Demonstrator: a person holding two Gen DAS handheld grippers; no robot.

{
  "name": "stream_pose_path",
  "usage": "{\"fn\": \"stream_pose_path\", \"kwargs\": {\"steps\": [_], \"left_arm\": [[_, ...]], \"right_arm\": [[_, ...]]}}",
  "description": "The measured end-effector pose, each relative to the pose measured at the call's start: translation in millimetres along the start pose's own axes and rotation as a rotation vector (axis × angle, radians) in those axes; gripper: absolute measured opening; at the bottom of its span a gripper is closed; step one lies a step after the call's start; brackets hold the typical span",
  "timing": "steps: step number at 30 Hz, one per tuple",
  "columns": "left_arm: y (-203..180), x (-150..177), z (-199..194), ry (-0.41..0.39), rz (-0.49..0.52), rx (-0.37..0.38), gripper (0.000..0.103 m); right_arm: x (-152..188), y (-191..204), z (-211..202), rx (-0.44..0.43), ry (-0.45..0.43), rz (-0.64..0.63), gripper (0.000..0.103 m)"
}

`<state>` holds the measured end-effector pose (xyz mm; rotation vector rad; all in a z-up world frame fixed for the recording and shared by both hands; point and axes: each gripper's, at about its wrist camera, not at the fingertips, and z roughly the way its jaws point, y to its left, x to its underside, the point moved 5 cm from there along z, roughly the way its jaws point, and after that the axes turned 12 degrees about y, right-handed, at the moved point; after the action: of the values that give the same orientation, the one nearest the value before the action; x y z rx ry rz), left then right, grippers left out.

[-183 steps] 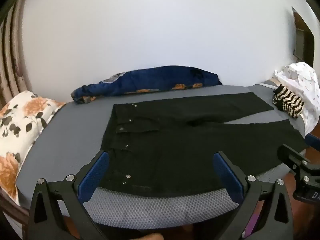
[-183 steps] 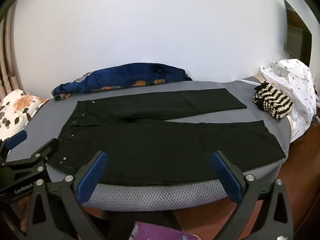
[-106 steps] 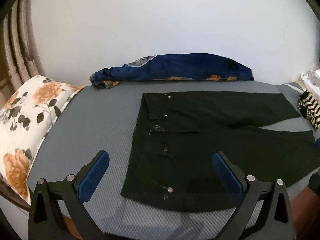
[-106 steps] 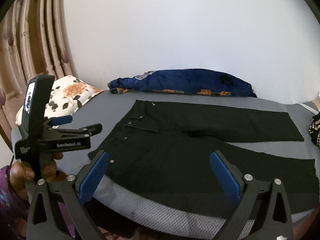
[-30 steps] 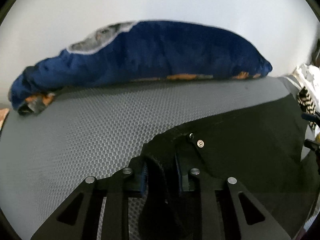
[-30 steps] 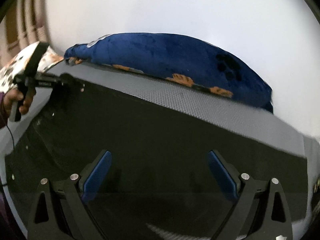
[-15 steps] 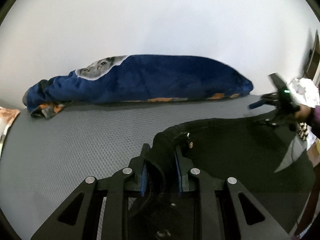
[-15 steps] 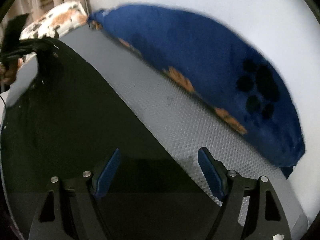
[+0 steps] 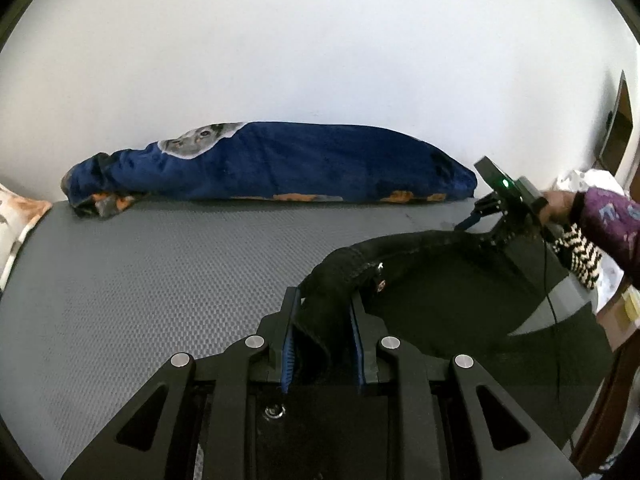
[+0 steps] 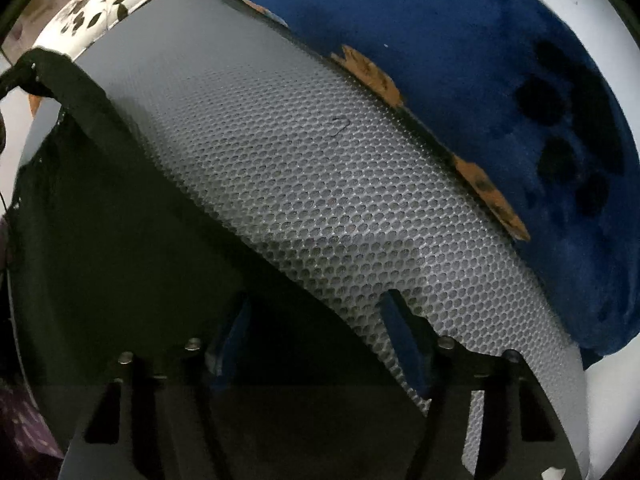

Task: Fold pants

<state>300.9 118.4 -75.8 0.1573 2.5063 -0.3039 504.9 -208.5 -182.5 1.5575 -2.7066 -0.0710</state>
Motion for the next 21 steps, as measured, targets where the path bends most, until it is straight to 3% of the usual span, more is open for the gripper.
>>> {"fn": "stream_pose_path", "kwargs": {"steps": [1, 4, 6, 11, 21], "left_arm": [[-1, 1, 0, 0.001, 0.005, -0.003, 0.023], [-3, 2, -1, 0.001, 0.005, -0.005, 0.023], [-3, 3, -1, 0.001, -0.002, -0.002, 0.023], [4, 7, -2, 0.001, -0.030, -0.001, 0.023], [7, 33, -21, 0.017, -0.078, 0.010, 0.024]], "right_arm": [[-2, 1, -1, -0.004, 0.009, 0.013, 0.039], [-1, 6, -3, 0.025, 0.044, 0.009, 0.018], [4, 13, -5, 0.066, 0.060, -0.005, 0.010], [23, 43, -20, 0.157, 0.034, 0.005, 0.006], [91, 124, -63, 0.275, -0.164, 0.145, 0.005]]}}
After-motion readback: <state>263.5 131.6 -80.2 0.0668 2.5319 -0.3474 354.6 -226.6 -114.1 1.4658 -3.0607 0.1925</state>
